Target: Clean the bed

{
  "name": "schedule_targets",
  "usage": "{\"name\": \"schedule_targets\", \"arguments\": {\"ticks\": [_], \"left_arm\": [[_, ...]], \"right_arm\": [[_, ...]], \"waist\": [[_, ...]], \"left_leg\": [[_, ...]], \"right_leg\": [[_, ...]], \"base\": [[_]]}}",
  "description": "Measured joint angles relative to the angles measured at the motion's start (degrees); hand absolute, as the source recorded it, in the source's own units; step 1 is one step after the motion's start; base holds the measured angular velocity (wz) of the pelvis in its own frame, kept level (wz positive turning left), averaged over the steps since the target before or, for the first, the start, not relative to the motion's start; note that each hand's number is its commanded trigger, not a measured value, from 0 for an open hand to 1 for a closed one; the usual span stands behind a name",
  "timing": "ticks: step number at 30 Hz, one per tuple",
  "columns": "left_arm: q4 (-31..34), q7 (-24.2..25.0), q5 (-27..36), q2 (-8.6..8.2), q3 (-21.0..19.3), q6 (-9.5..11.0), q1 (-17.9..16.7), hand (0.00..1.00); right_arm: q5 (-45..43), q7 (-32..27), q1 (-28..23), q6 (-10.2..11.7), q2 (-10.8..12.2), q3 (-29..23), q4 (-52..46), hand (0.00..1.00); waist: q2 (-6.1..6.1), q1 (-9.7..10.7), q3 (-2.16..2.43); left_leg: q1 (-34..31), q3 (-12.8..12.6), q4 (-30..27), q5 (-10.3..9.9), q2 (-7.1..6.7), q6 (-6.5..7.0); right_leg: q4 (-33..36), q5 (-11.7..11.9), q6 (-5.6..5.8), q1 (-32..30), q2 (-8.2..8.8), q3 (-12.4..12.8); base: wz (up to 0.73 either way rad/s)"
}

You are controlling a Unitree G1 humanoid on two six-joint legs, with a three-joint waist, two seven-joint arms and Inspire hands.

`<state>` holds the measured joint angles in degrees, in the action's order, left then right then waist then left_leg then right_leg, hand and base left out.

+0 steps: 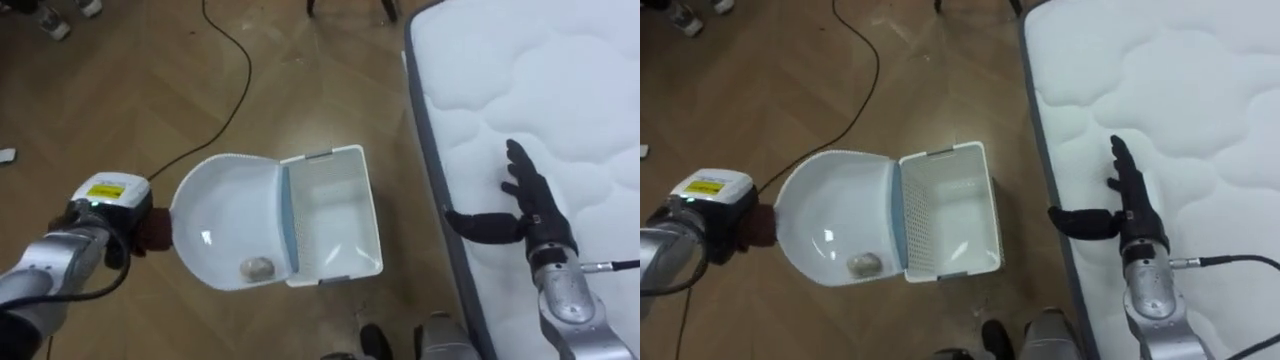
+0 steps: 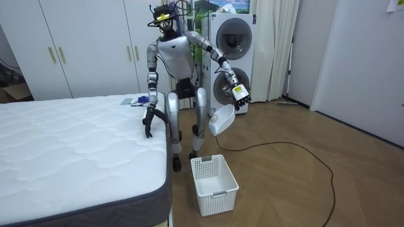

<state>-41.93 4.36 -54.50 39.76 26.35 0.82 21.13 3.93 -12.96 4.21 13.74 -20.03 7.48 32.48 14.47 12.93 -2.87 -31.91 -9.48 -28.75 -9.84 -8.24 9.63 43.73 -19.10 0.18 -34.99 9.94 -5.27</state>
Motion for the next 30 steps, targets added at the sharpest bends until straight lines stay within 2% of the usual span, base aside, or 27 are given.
{"name": "schedule_targets", "arguments": {"ticks": [4,6,13,18,25,27,30], "left_arm": [[-2.9,0.0,0.0,0.57,0.9,-0.7,0.7,1.00],[-4.2,0.2,0.0,0.96,0.9,-0.9,0.8,1.00],[-8.3,0.3,0.4,1.64,0.9,-1.6,2.3,1.00],[-12.1,0.3,1.5,1.72,0.9,-3.2,3.1,1.00],[-14.4,0.9,2.4,1.74,0.9,-3.3,3.1,1.00],[-15.4,0.9,2.7,1.74,0.9,-3.3,3.2,1.00],[-15.8,0.9,2.9,1.74,0.9,-3.3,3.7,1.00]], "right_arm": [[0.0,0.8,0.5,0.6,-0.1,0.3,0.1,0.00],[-0.1,1.3,1.0,0.6,-0.1,0.3,0.1,0.00],[-0.8,1.5,1.4,0.4,-0.2,0.3,0.1,0.00],[0.3,0.2,1.4,0.5,-0.1,0.7,-0.2,0.00],[0.3,-1.1,1.1,0.5,-0.2,1.0,-0.2,0.00],[0.3,-1.2,0.7,0.4,-0.2,1.4,-0.2,0.00],[0.4,-1.2,0.6,0.0,-0.2,1.6,-0.2,0.00]], "waist": [[0.33,0.8,-0.16],[0.77,1.0,-0.11],[0.97,1.0,0.02],[0.94,0.9,0.02],[0.57,0.9,0.14],[0.30,0.9,0.28],[0.14,1.0,0.25]], "left_leg": [[0.5,-1.1,0.1,-0.2,-0.19,-0.26],[0.6,-1.7,0.1,-0.2,-0.19,-0.39],[1.4,-2.9,0.1,-0.5,-0.08,-0.81],[1.3,-3.0,0.1,-0.6,0.20,-1.04],[0.9,-3.2,0.0,-0.6,0.69,-1.07],[0.9,-4.0,0.0,-0.6,1.03,-1.09],[0.9,-4.6,-0.1,-0.6,1.68,-1.10]], "right_leg": [[1.3,-0.8,0.00,-0.5,-0.08,1.6],[1.9,-1.1,-0.21,-1.0,-0.14,2.3],[2.9,-1.9,-0.67,-1.1,-0.24,3.4],[3.0,-2.2,-1.07,-1.1,-0.10,2.8],[2.7,-2.3,-1.27,-1.0,-0.11,1.7],[2.5,-2.3,-1.28,-0.9,-0.16,1.6],[1.7,-2.1,-1.42,-0.3,-0.19,0.5]], "base": [[-0.07],[-0.12],[-0.06],[0.03],[0.09],[0.00],[0.08]]}}
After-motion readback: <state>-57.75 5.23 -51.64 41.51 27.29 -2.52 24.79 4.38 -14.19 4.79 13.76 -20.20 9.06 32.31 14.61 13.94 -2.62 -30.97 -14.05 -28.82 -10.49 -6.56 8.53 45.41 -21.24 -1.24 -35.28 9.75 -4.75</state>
